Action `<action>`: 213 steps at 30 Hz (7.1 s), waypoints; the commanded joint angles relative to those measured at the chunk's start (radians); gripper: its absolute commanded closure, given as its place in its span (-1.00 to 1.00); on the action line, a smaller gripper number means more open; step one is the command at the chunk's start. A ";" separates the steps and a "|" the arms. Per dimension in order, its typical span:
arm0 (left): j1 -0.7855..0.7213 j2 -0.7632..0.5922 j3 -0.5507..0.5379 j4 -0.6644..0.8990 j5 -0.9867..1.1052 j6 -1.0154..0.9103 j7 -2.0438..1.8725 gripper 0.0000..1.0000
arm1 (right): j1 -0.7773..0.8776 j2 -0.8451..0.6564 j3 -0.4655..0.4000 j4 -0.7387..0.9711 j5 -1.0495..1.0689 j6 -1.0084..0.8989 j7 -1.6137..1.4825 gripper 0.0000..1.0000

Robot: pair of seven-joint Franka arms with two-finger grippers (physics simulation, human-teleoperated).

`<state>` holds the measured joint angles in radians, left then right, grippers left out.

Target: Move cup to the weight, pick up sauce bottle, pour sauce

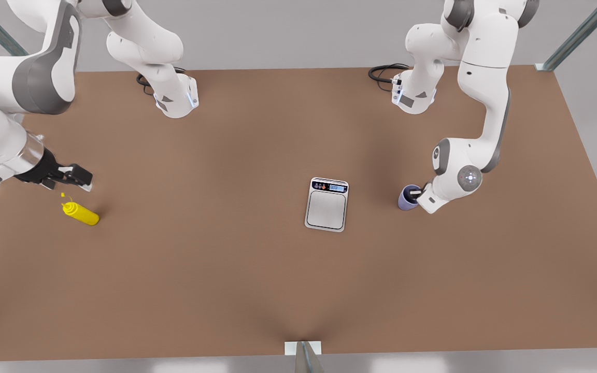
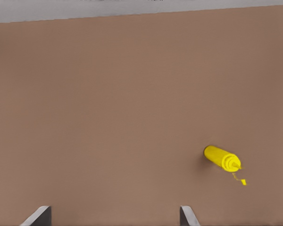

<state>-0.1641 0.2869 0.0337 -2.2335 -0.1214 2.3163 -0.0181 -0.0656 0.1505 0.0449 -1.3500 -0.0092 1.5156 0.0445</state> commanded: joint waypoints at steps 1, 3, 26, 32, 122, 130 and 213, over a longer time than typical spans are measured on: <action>0.000 0.000 0.000 0.000 0.000 0.000 0.000 0.57 | 0.013 0.000 0.001 0.000 -0.002 0.000 0.000 -1.00; 0.000 0.002 0.000 0.000 0.000 0.000 0.000 0.57 | 0.013 0.000 0.009 -0.001 -0.014 0.000 -0.003 -1.00; -0.333 0.256 -0.115 0.572 -0.107 -0.249 -0.830 0.57 | -0.128 0.201 -0.677 -0.328 0.807 -0.031 0.298 -1.00; -0.333 0.270 -0.115 0.571 -0.109 -0.227 -0.824 0.36 | -0.376 0.446 -0.543 -0.051 0.884 -0.353 0.301 -1.00; -0.287 0.061 0.233 0.842 0.108 -1.104 0.175 -1.00 | -0.661 1.005 -0.111 0.236 0.971 -0.400 0.479 0.57; -0.264 -0.183 0.353 0.614 0.105 -0.830 0.184 -1.00 | -0.481 0.784 -0.105 0.351 0.937 -0.394 0.667 0.57; -0.230 -0.123 0.354 0.650 0.097 -0.950 0.184 -1.00 | 0.606 0.563 0.211 0.134 -0.106 0.779 1.670 0.57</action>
<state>-0.3946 0.1642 0.3880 -1.5831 -0.0236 1.3668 0.1657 0.5392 0.7112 0.2565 -1.2146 -0.0530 2.2474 1.7013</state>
